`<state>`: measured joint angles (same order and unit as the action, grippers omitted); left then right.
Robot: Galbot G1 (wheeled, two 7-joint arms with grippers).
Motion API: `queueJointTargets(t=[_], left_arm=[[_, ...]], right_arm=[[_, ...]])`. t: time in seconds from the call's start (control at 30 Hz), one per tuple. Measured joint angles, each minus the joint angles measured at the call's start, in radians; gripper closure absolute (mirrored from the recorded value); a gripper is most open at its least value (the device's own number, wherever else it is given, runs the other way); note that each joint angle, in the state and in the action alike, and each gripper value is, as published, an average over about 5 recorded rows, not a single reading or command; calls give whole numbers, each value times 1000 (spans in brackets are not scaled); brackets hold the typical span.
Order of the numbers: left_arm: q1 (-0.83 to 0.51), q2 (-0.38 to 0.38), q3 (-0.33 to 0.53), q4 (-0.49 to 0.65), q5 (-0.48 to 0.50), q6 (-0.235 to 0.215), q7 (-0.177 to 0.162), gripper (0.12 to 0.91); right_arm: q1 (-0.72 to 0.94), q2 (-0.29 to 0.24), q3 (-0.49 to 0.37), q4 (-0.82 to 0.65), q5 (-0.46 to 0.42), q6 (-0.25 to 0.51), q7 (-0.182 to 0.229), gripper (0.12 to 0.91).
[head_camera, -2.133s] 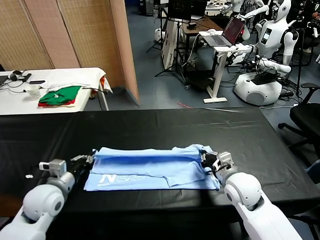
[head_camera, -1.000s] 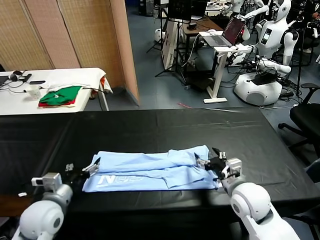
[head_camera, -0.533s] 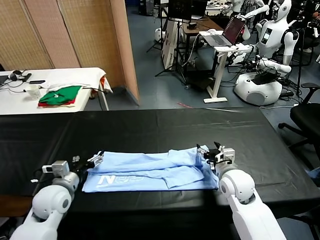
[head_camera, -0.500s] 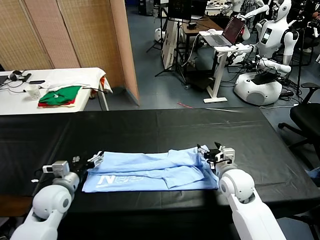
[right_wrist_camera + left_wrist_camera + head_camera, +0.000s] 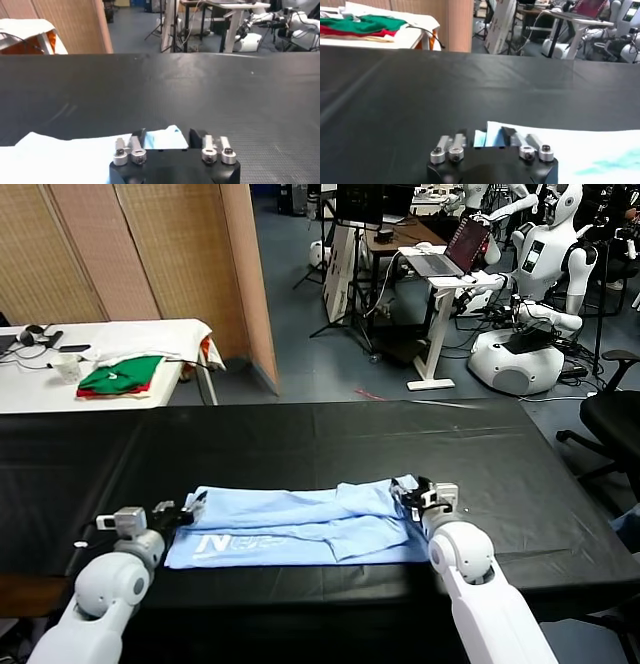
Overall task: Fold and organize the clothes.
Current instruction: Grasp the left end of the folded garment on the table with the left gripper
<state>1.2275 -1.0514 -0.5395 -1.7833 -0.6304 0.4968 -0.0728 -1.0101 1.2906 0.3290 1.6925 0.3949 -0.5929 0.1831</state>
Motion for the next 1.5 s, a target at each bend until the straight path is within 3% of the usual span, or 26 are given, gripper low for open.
queueJointTargets(t=[0.07, 0.13, 0.37, 0.53, 0.63, 0.73, 0.83, 0.93, 1.0, 1.2, 1.3, 1.5], left_arm=[[-1, 1, 0, 3, 2, -2, 0, 791], [0, 2, 0, 4, 7, -5, 1, 866], [3, -7, 0, 4, 60, -34, 1, 886], [0, -12, -6, 11, 106, -56, -16, 886], [4, -15, -14, 9, 104, -57, -22, 886], [13, -20, -22, -1, 99, -55, -15, 882], [24, -26, -31, -16, 107, -63, -7, 796], [37, -26, -45, -34, 129, -77, -5, 615], [48, -23, -56, -46, 134, -83, -5, 502], [104, -30, -105, -97, 79, -84, -13, 183], [150, -48, -127, -126, 73, -88, -9, 131], [218, -82, -139, -137, 65, -96, -5, 123]], right_arm=[[0, 4, -1, 0, -1, 13, 4, 772], [-2, 8, -3, 2, -1, 27, 10, 840], [-7, 22, -13, 5, -1, 85, 39, 854], [-10, 27, -17, 1, -1, 103, 15, 854], [-16, 24, -12, 8, -7, 108, -19, 775], [-27, 14, 2, 27, -24, 127, -55, 597], [-44, -1, 24, 63, -38, 151, -80, 408], [-73, -20, 52, 115, -40, 160, -87, 231], [-99, -34, 71, 157, -37, 161, -87, 156], [-203, -72, 136, 294, -23, 162, -93, 119], [-256, -75, 165, 350, -21, 166, -95, 118], [-344, -64, 201, 432, -21, 169, -93, 118]])
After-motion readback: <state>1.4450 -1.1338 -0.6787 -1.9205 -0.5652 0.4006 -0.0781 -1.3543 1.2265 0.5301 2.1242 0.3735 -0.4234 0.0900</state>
